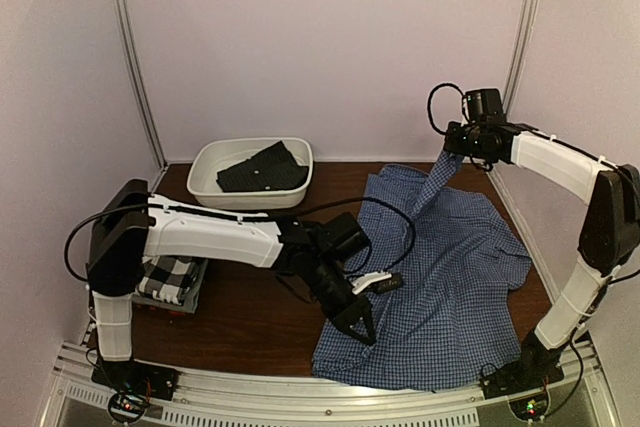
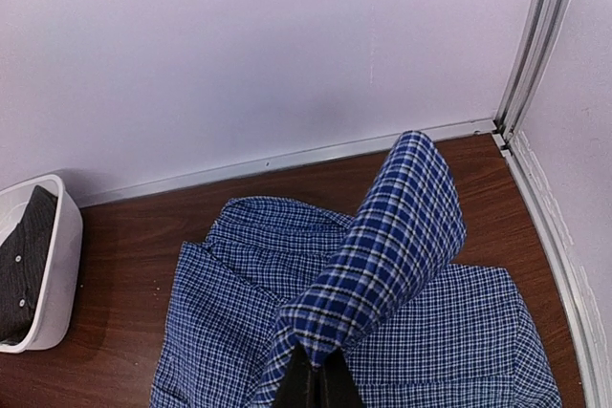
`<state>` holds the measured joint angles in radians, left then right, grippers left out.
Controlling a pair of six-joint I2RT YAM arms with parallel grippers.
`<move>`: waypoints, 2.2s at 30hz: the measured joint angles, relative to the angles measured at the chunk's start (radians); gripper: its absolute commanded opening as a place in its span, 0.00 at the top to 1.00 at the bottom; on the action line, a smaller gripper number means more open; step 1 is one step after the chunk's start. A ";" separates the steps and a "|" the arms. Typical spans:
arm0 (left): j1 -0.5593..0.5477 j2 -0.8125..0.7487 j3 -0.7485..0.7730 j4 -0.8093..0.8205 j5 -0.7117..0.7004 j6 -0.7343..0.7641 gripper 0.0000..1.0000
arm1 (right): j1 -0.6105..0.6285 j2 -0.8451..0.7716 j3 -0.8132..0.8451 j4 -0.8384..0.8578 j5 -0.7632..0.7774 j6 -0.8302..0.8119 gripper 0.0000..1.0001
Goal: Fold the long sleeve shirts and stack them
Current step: Fold the 1/3-folded shirt at the center of the board.
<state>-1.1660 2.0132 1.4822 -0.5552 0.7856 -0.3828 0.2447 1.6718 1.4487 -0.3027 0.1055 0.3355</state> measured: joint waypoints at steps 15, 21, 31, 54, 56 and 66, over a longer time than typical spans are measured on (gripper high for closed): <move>-0.012 0.126 0.076 0.008 0.031 0.000 1.00 | 0.036 -0.035 -0.124 -0.027 -0.019 0.003 0.99; -0.013 0.163 0.075 0.012 0.038 -0.001 0.95 | 0.073 -0.077 -0.188 -0.048 -0.019 0.010 0.98; -0.013 0.166 0.078 0.050 0.047 -0.011 0.57 | 0.104 -0.135 -0.239 -0.076 -0.019 0.016 0.96; 0.265 -0.152 -0.229 0.286 -0.059 -0.219 0.57 | 0.390 -0.067 -0.460 -0.014 -0.109 0.042 0.50; 0.262 -0.152 -0.236 0.286 -0.069 -0.221 0.58 | 0.391 -0.072 -0.460 -0.008 -0.126 0.050 0.44; 0.261 -0.152 -0.252 0.287 -0.115 -0.229 0.58 | 0.356 -0.127 -0.459 0.019 -0.135 0.077 0.39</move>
<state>-0.9051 1.8610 1.2301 -0.2684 0.6704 -0.6117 0.6006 1.5448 0.9894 -0.2836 -0.0299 0.4122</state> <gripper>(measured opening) 0.425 0.609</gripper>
